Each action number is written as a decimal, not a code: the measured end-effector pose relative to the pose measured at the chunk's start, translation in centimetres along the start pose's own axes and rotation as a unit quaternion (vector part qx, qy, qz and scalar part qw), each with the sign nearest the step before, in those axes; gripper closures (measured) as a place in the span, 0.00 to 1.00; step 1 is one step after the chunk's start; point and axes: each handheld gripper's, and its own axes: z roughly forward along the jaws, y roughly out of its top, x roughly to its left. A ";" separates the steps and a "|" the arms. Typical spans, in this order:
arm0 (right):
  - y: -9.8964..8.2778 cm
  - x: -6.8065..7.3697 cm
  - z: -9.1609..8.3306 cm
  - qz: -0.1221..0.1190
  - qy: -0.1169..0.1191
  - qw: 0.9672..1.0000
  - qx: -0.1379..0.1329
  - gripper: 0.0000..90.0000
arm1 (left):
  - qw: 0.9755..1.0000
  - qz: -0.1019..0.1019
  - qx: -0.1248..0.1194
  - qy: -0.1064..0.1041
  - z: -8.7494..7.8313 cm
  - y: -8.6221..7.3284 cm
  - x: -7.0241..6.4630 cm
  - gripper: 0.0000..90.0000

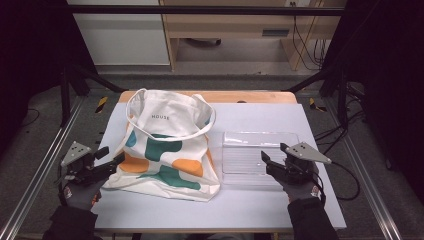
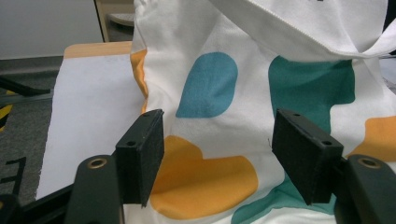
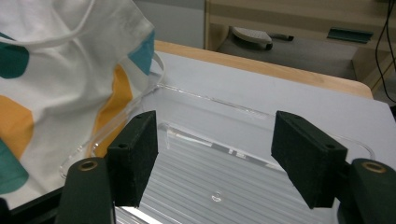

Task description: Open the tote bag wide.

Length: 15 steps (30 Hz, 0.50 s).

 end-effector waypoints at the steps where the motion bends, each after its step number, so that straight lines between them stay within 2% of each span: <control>1: 0.0 0.0 0.0 0.000 0.000 1.000 0.000 0.35 | 1.000 0.001 0.000 0.001 0.0 0.2 0.0 0.38; 9: 1.6 1.9 1.1 -0.010 0.020 1.000 -0.009 0.38 | 1.000 0.010 0.004 0.001 0.8 1.6 -0.7 0.45; 15: 1.9 2.8 1.9 -0.010 0.031 0.999 -0.010 0.40 | 1.000 0.017 0.008 0.000 1.9 2.5 -1.3 0.49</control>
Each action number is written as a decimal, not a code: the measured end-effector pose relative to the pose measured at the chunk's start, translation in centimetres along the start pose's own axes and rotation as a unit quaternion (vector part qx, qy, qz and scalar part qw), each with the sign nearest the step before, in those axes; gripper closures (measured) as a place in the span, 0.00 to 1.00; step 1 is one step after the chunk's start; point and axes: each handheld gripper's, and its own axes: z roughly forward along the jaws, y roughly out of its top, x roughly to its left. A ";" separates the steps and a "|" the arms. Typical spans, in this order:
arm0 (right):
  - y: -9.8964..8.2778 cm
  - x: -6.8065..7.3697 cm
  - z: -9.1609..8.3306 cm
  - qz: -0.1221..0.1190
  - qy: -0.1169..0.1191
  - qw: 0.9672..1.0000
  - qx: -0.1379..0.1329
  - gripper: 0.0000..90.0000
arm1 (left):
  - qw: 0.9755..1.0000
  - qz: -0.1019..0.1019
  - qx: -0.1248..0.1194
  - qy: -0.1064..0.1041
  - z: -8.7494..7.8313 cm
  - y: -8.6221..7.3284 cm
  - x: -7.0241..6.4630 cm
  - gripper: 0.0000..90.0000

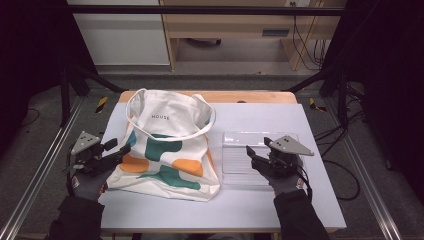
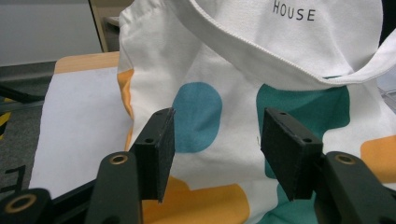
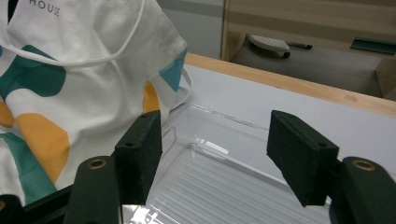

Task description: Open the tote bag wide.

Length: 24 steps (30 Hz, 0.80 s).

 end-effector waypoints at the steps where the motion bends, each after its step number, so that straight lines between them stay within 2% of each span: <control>1: 0.0 0.3 0.2 -0.001 0.003 1.000 0.002 0.40 | 1.000 0.001 0.001 -0.001 0.1 0.1 -0.1 0.50; 9: 0.1 1.2 0.9 -0.006 0.014 1.000 0.004 0.41 | 1.000 0.011 0.019 0.013 2.5 0.6 -0.4 0.52; 12: 0.0 1.5 1.1 -0.010 0.016 1.000 0.007 0.42 | 0.999 0.006 0.028 0.015 3.2 0.5 -0.2 0.56; 13: 0.0 1.6 1.3 -0.012 0.018 1.000 0.009 0.43 | 0.999 0.005 0.038 0.012 3.6 0.3 -0.1 0.60; 15: 0.0 1.7 1.4 -0.011 0.018 1.000 0.010 0.43 | 0.999 0.006 0.040 0.012 3.8 0.1 -0.1 0.64; 18: -0.1 1.9 1.7 -0.014 0.020 1.000 0.012 0.42 | 0.999 0.013 0.048 0.022 4.2 -0.3 -0.1 0.71; 19: -0.2 2.2 2.0 -0.016 0.023 0.999 0.015 0.42 | 0.998 0.012 0.049 0.023 4.2 -0.4 0.0 0.77; 21: -0.2 2.3 2.1 -0.017 0.025 0.999 0.015 0.42 | 0.998 0.012 0.057 0.026 4.4 -0.6 0.1 0.80; 24: -0.2 2.7 2.4 -0.020 0.029 0.999 0.018 0.42 | 0.997 0.016 0.063 0.035 4.5 -0.7 0.2 0.89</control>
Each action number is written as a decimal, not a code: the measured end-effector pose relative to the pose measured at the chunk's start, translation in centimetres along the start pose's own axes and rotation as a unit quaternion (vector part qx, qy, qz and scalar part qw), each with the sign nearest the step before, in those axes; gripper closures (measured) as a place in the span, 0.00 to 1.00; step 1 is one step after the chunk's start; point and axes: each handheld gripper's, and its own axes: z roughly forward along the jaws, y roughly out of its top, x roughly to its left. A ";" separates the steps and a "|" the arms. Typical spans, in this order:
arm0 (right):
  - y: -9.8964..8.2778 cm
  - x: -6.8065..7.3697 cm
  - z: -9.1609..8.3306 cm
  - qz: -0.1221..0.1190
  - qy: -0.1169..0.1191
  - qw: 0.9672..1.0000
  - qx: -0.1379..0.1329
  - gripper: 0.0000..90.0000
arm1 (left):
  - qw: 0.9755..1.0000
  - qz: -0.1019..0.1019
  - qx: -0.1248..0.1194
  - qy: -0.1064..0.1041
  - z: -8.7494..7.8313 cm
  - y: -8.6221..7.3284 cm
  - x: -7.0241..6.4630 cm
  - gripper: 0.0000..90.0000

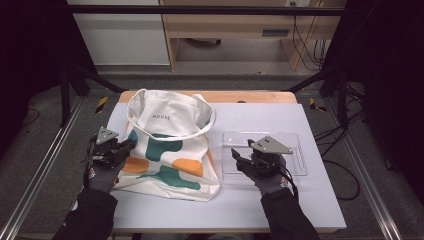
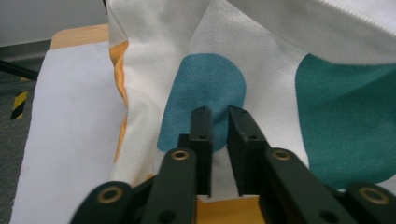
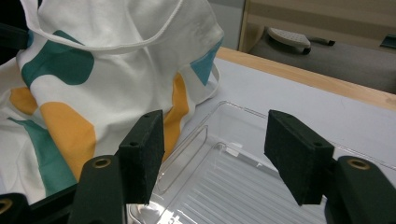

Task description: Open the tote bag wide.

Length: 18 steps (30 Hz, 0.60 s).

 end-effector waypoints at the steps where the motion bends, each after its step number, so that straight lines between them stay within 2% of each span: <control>1: 0.0 0.1 0.1 0.001 0.001 1.000 0.002 0.42 | 1.000 0.003 0.001 0.003 0.0 0.0 0.0 0.93; 3: 0.1 0.3 0.4 -0.001 0.005 1.000 0.002 0.42 | 1.000 0.009 0.003 0.008 0.1 0.0 -0.1 0.99; 10: 0.5 1.1 1.1 -0.001 0.019 1.000 0.003 0.44 | 1.000 0.018 0.000 0.006 -0.2 -0.2 0.0 1.00; 14: 1.1 1.8 1.7 -0.001 0.030 1.000 -0.003 0.45 | 1.000 0.013 -0.002 0.006 -0.3 -0.4 0.3 1.00; 17: 1.8 3.0 2.8 -0.001 0.042 0.999 -0.006 0.45 | 1.000 0.013 -0.010 0.007 -0.4 -0.5 0.4 1.00; 18: 1.8 3.0 2.8 -0.001 0.042 0.999 -0.006 0.45 | 1.000 0.015 -0.021 0.009 -0.6 -0.5 0.4 1.00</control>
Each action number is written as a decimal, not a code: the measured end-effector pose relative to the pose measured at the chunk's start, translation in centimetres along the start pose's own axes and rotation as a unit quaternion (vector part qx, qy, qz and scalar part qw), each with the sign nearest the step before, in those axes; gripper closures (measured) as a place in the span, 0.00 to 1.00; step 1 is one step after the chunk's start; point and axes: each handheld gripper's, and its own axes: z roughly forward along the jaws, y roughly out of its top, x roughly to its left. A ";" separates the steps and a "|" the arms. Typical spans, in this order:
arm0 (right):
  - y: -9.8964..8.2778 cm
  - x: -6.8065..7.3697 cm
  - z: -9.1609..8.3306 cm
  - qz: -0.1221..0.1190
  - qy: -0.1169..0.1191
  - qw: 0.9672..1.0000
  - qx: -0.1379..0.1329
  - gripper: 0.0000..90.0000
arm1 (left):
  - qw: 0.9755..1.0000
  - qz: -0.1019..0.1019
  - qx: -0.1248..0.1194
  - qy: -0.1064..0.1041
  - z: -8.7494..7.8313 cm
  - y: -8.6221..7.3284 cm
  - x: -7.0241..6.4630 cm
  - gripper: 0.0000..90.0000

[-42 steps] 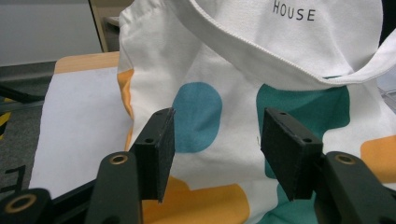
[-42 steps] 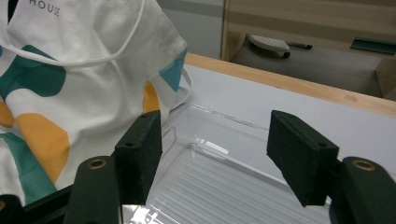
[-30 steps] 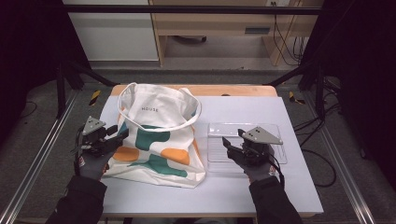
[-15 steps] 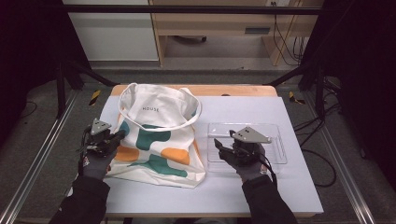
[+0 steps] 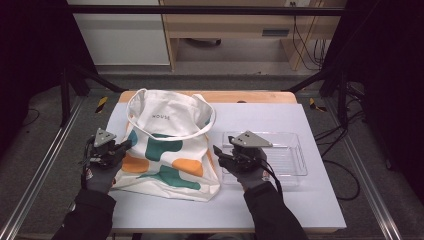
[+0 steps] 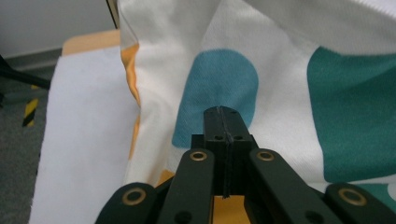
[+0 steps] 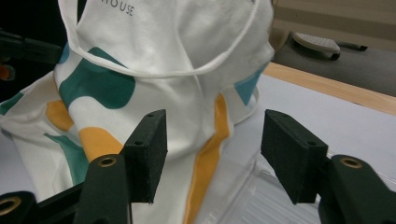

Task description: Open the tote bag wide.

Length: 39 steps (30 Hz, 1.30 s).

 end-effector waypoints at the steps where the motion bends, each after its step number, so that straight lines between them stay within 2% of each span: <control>1: 0.1 0.3 0.4 -0.001 0.002 1.000 0.001 0.45 | 1.000 0.002 -0.011 0.004 -0.2 0.0 0.0 0.99; 2: 0.3 0.5 0.8 -0.001 0.004 1.000 0.001 0.45 | 1.000 0.000 -0.018 0.007 -0.2 0.1 0.1 0.90; 3: 0.4 0.9 1.4 -0.001 0.008 1.000 0.004 0.45 | 1.000 -0.005 -0.022 0.006 -0.2 0.1 0.2 0.66; 4: 0.4 1.0 1.7 0.000 0.008 1.000 0.006 0.45 | 1.000 -0.005 -0.022 0.006 -0.2 0.1 0.2 0.60; 5: 0.4 1.0 1.7 0.000 0.008 1.000 0.006 0.45 | 1.000 -0.004 -0.023 0.004 -0.1 0.0 0.3 0.60; 7: 0.4 1.3 2.2 0.000 0.007 1.000 0.010 0.45 | 1.000 -0.001 -0.021 0.007 0.1 0.0 0.3 0.44; 10: 0.3 1.5 2.9 0.000 0.007 1.000 0.016 0.45 | 1.000 0.010 -0.009 0.001 0.7 0.0 0.0 0.38; 12: 0.3 1.6 3.2 0.002 0.006 1.000 0.019 0.45 | 1.000 0.013 0.000 -0.001 1.2 0.0 -0.2 0.40; 13: 0.3 1.6 3.5 0.005 0.006 1.000 0.021 0.45 | 1.000 0.012 0.004 -0.005 1.4 0.0 -0.2 0.46; 14: 0.3 1.6 3.5 0.005 0.006 1.000 0.021 0.45 | 1.000 0.011 0.008 -0.008 1.6 -0.1 -0.2 0.46; 15: 0.3 1.6 3.7 0.007 0.006 1.000 0.022 0.45 | 1.000 0.013 0.011 -0.006 1.7 -0.1 -0.2 0.51; 19: 0.4 1.9 4.5 0.008 0.006 1.000 0.026 0.45 | 1.000 0.013 0.027 -0.002 2.0 -0.5 0.0 0.84; 21: 0.4 2.0 5.0 0.007 0.006 1.000 0.027 0.45 | 0.999 0.017 0.032 0.011 2.2 -0.7 0.0 0.96; 22: 0.5 2.1 5.2 0.006 0.006 1.000 0.028 0.44 | 0.999 0.015 0.034 0.009 2.2 -0.7 0.1 0.99; 28: 0.6 2.4 6.7 0.015 0.003 0.999 0.028 0.44 | 0.999 0.019 0.036 0.013 2.1 -0.8 0.2 1.00; 33: 0.9 2.3 7.8 0.016 -0.021 0.999 0.035 0.43 | 0.999 0.011 0.030 0.009 1.9 -0.9 0.5 1.00; 36: 1.2 2.2 8.5 0.018 -0.033 0.998 0.041 0.49 | 1.000 0.004 0.018 0.006 1.6 -0.8 0.6 1.00; 38: 1.2 2.4 8.9 0.013 -0.039 0.998 0.044 0.56 | 1.000 0.002 0.004 0.005 1.0 -0.7 0.6 0.99; 39: 1.2 2.5 9.1 0.010 -0.040 0.998 0.046 0.62 | 1.000 -0.003 -0.006 0.003 0.8 -0.5 0.7 0.94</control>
